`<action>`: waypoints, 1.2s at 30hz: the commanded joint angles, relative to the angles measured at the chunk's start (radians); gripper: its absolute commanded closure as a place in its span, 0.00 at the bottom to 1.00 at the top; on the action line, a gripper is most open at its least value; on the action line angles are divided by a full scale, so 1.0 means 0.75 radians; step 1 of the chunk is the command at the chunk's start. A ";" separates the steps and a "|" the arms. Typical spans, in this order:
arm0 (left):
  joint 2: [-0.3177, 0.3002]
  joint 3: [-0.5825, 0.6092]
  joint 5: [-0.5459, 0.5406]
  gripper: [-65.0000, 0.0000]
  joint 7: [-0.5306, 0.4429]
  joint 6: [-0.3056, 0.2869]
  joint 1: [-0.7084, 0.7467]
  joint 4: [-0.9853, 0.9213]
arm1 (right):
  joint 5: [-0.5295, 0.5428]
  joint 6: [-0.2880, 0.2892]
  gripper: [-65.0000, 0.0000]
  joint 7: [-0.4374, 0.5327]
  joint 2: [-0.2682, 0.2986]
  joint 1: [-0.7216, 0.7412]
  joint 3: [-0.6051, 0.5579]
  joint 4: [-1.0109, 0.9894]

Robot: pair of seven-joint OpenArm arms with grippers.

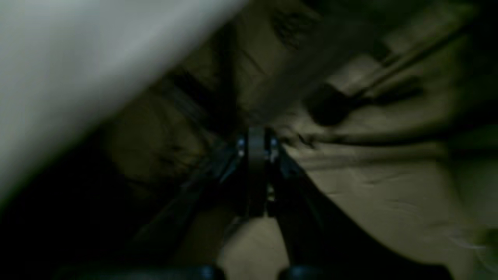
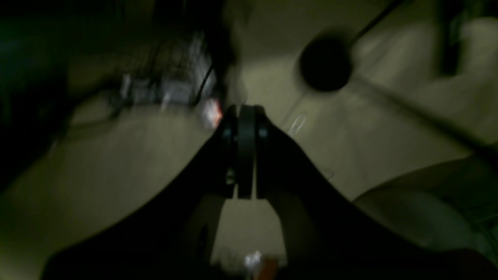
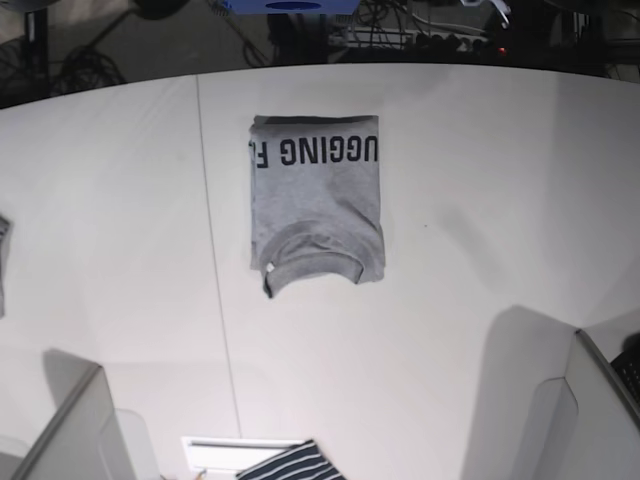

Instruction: Fold the T-shirt properly

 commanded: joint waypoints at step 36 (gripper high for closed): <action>0.584 0.364 -0.318 1.00 -0.031 0.717 -1.073 -2.065 | 0.000 -0.005 1.00 1.085 0.116 1.212 -0.723 -2.264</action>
